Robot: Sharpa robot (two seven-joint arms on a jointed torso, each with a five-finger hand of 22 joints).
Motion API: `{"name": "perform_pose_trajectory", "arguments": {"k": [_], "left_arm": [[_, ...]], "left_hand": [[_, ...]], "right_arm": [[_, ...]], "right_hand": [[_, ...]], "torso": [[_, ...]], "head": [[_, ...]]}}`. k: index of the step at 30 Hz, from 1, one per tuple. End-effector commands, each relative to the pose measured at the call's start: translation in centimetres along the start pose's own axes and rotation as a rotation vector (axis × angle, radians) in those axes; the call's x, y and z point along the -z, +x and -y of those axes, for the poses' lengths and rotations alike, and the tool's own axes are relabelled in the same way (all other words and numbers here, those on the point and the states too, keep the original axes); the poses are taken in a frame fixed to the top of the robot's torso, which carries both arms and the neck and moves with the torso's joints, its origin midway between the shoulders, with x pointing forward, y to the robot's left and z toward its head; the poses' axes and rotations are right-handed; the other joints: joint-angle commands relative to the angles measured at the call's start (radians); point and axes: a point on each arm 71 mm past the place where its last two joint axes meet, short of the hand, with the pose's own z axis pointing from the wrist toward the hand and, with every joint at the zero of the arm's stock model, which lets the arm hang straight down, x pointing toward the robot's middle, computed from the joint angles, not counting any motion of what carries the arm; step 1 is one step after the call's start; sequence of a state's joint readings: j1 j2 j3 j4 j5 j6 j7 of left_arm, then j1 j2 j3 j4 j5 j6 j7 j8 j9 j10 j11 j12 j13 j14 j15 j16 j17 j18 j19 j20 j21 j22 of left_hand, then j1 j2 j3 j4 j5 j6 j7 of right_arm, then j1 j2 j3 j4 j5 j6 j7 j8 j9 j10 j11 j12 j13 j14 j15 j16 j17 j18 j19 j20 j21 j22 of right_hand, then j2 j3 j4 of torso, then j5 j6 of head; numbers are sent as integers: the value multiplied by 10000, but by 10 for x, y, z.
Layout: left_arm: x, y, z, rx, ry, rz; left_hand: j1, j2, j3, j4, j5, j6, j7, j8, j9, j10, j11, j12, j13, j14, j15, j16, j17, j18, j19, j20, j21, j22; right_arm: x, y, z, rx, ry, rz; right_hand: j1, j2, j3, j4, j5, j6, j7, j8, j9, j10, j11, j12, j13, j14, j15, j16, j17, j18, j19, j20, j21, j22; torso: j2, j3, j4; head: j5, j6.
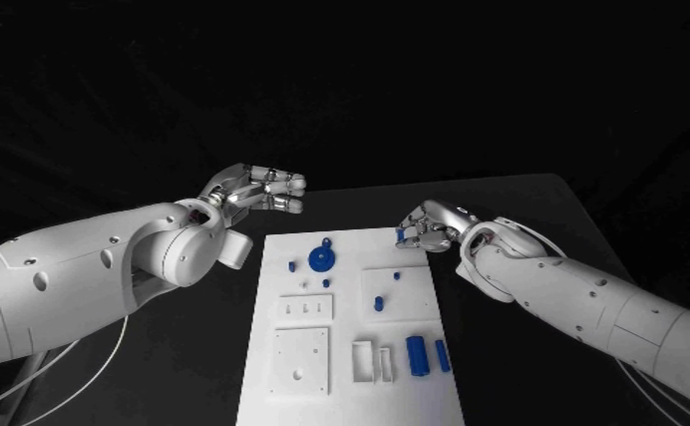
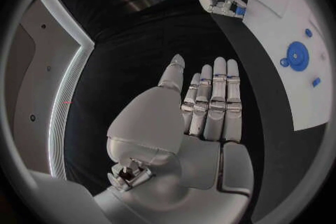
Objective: Assemble the parts on the task board
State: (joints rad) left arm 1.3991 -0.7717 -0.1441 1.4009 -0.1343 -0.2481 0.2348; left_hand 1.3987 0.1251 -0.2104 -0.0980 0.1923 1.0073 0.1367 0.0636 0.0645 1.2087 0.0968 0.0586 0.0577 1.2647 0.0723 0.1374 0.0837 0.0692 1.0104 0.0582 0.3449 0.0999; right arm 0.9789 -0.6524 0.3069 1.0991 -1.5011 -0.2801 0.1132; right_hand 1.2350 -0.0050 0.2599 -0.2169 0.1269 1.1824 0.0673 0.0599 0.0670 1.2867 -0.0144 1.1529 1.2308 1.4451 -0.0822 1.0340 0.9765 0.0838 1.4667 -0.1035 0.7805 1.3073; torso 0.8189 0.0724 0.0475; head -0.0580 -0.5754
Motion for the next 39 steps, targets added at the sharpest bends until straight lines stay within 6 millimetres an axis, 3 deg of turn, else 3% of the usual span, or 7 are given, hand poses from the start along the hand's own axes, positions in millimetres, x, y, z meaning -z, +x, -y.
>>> {"name": "perform_pose_trajectory", "arguments": {"k": [1,10,14,16,18,26,39], "left_arm": [[-2,2,-5,-287,-805,-60],[-12,10,-12,-1354,-2329,-917],[-20,12,-15,-1746,-2664,-833],[-22,12,-17,-1926,-2708,-733],[-24,14,-18,-2126,-2730,-704],[-25,24,-24,-2966,-2868,-1110],[-26,45,-37,-3737,-3331,-2362]], "left_hand": [[-170,44,-156,65,-141,374,-159,58,17,819,-305,72,30,628,-324,622,222,-209,457,-258,378,193],[-1359,-357,-503,1133,118,1469,-644,126,452,2769,-938,562,396,609,-979,3961,2301,-689,753,-1036,1886,1185],[-2389,-708,-268,1811,561,1729,-931,672,2220,2696,-1163,1851,1452,-233,-1202,6338,3842,-692,402,-1235,3022,2054],[-2714,-946,4,2130,604,1136,-965,1373,4242,2079,-1181,2944,2412,-698,-1252,7241,4205,-692,-135,-1279,3822,2727],[-2814,-1039,129,2282,832,866,-1015,1709,5353,1764,-1238,3565,2927,-795,-1254,7601,4194,-692,-378,-1296,4166,3032],[-2867,-1177,345,2592,1553,374,-1076,1883,7921,738,-1229,5236,4316,-1484,-1234,9059,3917,-692,-1050,-1270,4905,3796],[-2732,-1115,226,2070,1693,-187,-938,2162,7796,-69,-1109,6365,4678,-2173,-1121,10114,3590,-668,-1408,-1164,5144,4200]], "right_arm": [[-4,-7,-14,700,10,-155],[-12,-11,-57,1251,-584,-553],[-16,-6,-75,1368,-727,-760],[-18,-3,-82,1367,-787,-813],[-19,-1,-88,1353,-819,-841],[-24,4,-102,1279,-878,-940],[-29,11,-116,1123,-887,-1030]], "right_hand": [[22,43,66,2,-63,-4,18,26,5,35,-30,42,23,-23,-48,70,22,-145,570,-51,71,949],[-2,-41,220,73,60,43,6,30,21,44,-33,35,49,-16,-39,69,89,-144,567,-37,144,950],[-16,-109,298,122,75,10,14,29,20,41,-29,17,47,-13,-43,38,88,-146,563,-42,129,941],[-10,-114,317,125,103,18,12,30,22,31,-32,4,40,-10,-42,35,88,-146,562,-42,122,940],[-15,-129,341,126,190,32,11,28,22,18,-32,-17,27,-16,-42,10,73,-145,558,-43,98,933],[-53,-140,385,156,300,-3,17,29,20,4,-32,-43,11,-16,-52,-17,67,-138,556,-52,63,923],[-117,-173,368,211,403,16,4,30,23,-37,-46,-115,-40,-25,-73,-98,29,-133,554,-71,-34,895]], "torso": [[-147,-43,-71],[-458,-102,-118],[-565,-132,-165],[-595,-128,-193],[-623,-124,-208],[-687,-107,-220],[-652,-122,-205]], "head": [[88,24],[317,-117],[388,-238],[374,-274],[362,-308],[290,-478],[107,-518]]}}
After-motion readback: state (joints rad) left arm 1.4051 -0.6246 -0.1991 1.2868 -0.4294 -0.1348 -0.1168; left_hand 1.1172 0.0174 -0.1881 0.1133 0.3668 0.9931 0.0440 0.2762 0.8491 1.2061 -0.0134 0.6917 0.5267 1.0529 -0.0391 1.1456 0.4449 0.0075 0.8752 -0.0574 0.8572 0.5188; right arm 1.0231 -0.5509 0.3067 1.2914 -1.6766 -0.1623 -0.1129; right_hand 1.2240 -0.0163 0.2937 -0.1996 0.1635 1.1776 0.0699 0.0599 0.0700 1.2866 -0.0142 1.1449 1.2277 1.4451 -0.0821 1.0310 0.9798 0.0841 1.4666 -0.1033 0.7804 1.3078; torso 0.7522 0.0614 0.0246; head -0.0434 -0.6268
